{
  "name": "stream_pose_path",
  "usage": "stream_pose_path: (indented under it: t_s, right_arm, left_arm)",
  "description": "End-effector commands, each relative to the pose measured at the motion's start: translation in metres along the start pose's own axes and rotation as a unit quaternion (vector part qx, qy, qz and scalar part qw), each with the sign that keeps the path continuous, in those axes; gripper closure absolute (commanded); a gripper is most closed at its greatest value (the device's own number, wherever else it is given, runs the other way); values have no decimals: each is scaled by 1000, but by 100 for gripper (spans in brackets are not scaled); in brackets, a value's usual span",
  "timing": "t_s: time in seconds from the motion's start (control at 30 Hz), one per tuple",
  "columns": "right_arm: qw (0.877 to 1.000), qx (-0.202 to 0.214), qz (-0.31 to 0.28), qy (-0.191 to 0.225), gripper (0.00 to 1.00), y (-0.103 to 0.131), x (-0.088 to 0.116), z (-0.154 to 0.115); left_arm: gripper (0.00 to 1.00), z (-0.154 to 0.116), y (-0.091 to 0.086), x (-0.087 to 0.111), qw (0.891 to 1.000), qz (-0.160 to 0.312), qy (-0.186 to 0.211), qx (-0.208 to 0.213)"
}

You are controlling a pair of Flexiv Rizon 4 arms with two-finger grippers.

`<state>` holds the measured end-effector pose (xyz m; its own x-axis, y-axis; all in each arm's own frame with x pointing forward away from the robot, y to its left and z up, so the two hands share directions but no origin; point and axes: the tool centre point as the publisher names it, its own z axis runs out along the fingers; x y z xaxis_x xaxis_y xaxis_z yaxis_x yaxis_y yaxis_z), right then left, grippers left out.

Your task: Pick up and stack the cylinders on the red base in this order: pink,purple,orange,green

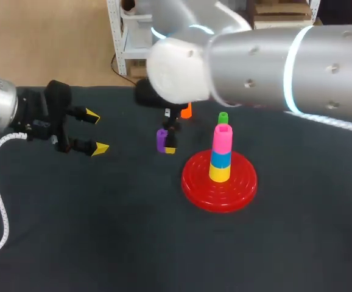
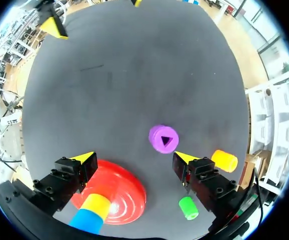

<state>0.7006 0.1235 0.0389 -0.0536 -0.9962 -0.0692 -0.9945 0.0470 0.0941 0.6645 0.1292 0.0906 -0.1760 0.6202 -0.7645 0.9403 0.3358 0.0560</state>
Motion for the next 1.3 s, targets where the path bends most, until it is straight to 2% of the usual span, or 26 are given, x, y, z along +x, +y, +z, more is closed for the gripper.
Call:
stream_pose_path:
  t_s: [0.03, 0.27, 0.63, 0.73, 0.77, 0.8, 0.87, 0.97, 1.07, 1.23, 1.27, 1.3]
  right_arm:
    - [999, -30, -2, 25, 0, -13, -10, 6]
    - [999, -30, -2, 32, 0, -20, -12, 12]
    - [1000, -11, 1, 19, 0, -22, -19, 11]
    - [1000, -2, 2, 20, 9, -23, -18, 13]
    - [1000, 3, 1, 21, 18, -23, -17, 14]
    - [1000, 5, 2, 21, 20, -23, -17, 14]
    - [1000, 14, 3, 22, 34, -23, -15, 15]
    - [1000, 19, 7, 21, 46, -24, -12, 15]
    - [999, 22, 9, 22, 51, -23, -10, 16]
    - [999, 23, 12, 22, 51, -21, -7, 17]
    - [999, 24, 11, 22, 55, -21, -7, 17]
    - [999, 25, 11, 21, 74, -21, -7, 17]
  left_arm:
    - [0, 1, 2, -1, 1000, 0, 3, 2]
    - [0, 1, 2, -1, 1000, 0, 3, 2]
    - [0, 1, 2, -1, 1000, 0, 3, 2]
    - [0, 1, 2, -1, 1000, 0, 3, 2]
    - [0, 1, 2, -1, 1000, 0, 3, 2]
    - [0, 1, 2, -1, 1000, 0, 3, 2]
    - [0, 1, 2, -1, 1000, 0, 3, 2]
    - [0, 1, 2, -1, 1000, 0, 3, 2]
    - [0, 1, 2, -1, 1000, 0, 3, 2]
    - [0, 1, 2, -1, 1000, 0, 3, 2]
    - [0, 1, 2, -1, 1000, 0, 3, 2]
    - [0, 1, 2, -1, 1000, 0, 3, 2]
